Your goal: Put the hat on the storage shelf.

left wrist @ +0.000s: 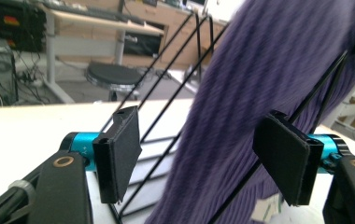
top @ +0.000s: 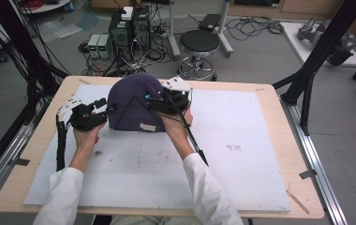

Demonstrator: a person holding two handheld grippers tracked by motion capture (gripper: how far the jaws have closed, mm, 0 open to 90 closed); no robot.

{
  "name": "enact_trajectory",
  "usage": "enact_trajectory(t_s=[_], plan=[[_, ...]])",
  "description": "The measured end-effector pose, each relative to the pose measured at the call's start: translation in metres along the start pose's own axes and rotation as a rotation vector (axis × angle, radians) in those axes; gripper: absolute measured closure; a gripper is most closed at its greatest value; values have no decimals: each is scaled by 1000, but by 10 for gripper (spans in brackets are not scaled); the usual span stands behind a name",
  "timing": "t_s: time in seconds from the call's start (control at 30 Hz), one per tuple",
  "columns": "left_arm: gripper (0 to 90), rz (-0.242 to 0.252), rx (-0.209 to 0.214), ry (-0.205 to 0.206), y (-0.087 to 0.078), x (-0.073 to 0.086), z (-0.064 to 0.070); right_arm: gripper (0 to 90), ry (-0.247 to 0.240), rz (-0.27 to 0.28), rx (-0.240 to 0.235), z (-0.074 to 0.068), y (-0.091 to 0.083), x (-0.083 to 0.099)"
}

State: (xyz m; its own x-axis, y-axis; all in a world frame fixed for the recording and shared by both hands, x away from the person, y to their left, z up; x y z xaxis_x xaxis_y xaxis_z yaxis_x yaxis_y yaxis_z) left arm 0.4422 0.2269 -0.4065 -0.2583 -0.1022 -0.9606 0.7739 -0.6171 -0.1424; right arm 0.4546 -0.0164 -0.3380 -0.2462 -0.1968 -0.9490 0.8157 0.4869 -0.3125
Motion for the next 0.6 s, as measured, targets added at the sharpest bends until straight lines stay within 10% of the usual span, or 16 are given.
enact_trajectory(t_s=[0.27, 0.6], plan=[[278, 170, -37, 59, -16, -25, 9, 112, 49, 63, 14, 15, -14, -10], [262, 249, -47, 122, -33, -40, 21, 112, 73, 230, 16, 39, -52, -19]])
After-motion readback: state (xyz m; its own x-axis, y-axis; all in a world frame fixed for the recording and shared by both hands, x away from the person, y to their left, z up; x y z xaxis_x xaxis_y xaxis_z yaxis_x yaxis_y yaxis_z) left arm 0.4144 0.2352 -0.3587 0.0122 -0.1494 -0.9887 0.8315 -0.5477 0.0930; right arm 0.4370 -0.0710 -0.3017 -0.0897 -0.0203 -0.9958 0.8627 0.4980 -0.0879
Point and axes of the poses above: each handheld gripper's, and its own axes: y roughly forward along the jaws, x roughly out of its underside, z roughly to its right, the point moved 6 cm from there along y, roughly forward along the jaws, and after that the axes turned 5 degrees about -z, right-handed, at the moved point
